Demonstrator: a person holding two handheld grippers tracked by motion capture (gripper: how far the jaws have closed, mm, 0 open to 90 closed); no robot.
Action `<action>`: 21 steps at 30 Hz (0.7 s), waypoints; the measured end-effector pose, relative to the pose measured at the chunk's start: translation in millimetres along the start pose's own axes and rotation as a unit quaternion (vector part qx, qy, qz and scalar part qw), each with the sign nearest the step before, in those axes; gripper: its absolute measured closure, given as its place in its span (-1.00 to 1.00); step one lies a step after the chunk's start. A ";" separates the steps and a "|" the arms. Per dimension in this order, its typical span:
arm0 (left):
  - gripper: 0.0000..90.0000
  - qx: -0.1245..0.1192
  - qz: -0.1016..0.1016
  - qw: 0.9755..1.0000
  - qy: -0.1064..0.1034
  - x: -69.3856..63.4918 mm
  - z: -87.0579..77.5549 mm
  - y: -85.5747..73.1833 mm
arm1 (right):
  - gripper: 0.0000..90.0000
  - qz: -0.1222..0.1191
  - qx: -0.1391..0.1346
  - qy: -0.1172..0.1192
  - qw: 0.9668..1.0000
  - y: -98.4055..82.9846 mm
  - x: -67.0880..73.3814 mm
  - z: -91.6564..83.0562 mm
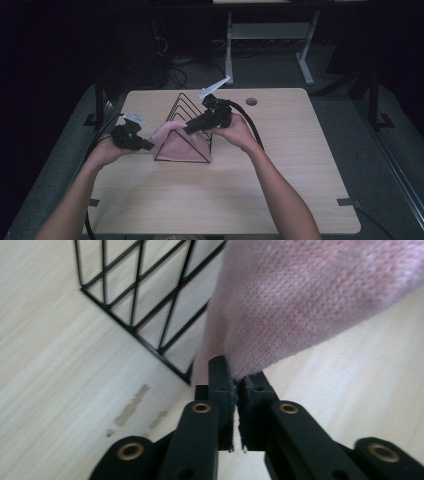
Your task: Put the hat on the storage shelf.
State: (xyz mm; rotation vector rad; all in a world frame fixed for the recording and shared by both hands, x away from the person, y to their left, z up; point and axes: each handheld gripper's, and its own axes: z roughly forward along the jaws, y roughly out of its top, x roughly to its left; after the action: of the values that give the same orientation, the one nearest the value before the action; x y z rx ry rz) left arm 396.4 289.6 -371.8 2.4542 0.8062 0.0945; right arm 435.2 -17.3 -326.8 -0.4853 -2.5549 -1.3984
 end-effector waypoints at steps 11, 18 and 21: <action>0.49 -0.006 -0.013 1.000 0.000 -6.9 -8.1 -6.6 | 0.02 0.032 -0.016 -0.040 0.999 -27.8 -2.5 -35.1; 0.28 -0.019 -0.021 1.000 0.005 -9.0 -12.5 -10.1 | -0.06 0.047 -0.013 -0.063 0.997 -41.8 -4.3 -54.7; 0.19 -0.026 -0.023 0.999 0.007 -9.5 -14.8 -12.1 | -0.13 0.053 -0.015 -0.073 0.996 -48.5 -5.5 -63.8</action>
State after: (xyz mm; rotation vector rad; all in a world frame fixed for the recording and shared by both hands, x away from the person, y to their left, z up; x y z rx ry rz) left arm 378.8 299.4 -364.6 2.3884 0.8543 0.1134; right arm 422.9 -96.5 -332.1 -0.7424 -2.5808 -1.4140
